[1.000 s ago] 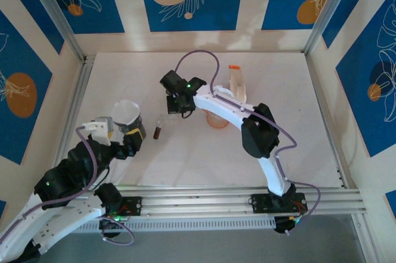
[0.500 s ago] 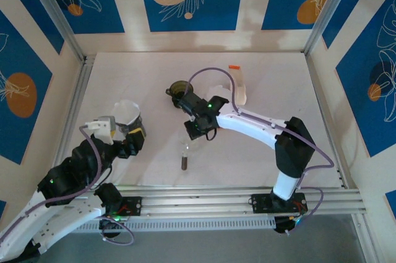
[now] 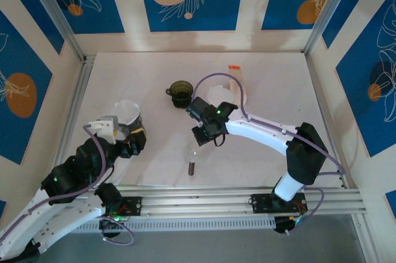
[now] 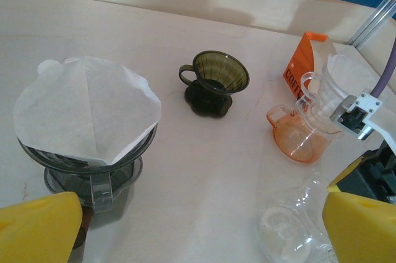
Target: Place the coffee filter in the dripper
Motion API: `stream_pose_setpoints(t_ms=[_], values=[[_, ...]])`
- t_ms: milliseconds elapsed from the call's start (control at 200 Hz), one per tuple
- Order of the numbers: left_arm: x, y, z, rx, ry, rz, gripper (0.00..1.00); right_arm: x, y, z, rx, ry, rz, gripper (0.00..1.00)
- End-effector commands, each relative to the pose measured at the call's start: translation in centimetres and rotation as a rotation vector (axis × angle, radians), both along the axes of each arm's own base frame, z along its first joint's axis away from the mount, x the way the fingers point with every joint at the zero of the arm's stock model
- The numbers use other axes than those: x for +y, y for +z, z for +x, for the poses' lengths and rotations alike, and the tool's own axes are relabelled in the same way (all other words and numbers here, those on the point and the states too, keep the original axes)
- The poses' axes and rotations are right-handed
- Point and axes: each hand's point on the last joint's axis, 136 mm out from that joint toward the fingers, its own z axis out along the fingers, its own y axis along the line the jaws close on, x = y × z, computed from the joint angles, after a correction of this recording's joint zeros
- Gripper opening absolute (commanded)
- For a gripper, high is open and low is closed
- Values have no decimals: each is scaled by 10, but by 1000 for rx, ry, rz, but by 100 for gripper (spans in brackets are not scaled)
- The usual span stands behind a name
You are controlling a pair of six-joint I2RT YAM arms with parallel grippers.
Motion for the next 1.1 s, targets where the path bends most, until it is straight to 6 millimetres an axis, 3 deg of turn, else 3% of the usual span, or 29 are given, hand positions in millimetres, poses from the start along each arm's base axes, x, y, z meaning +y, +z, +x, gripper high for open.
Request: stream_pose_setpoints(t_ms=[0, 150, 310, 430, 560, 645, 795, 955, 1095], values=[[-3, 3, 3, -7, 1, -21, 100, -2, 10, -5, -11, -4, 25, 9], [-8, 3, 3, -4, -18, -21, 100, 1, 18, -3, -36, -6, 48, 28], [-13, 6, 3, -11, -42, -20, 100, 7, 48, 2, -115, 9, 117, 45], [-10, 8, 3, -23, -36, -21, 100, 31, 85, 9, -172, 52, 232, 51], [-2, 12, 0, -48, -15, -34, 100, 70, 104, 31, -155, 86, 292, 52], [2, 13, -2, -53, -7, -43, 100, 91, 101, 53, -136, 76, 282, 53], [2, 10, -4, -33, -11, -44, 100, 117, 80, 106, -106, 25, 257, 53], [3, 9, -5, -25, -15, -36, 100, 126, 47, 152, -116, -7, 173, 53], [3, 7, -6, -21, -15, -31, 100, 131, 23, 177, -156, -5, 113, 53]])
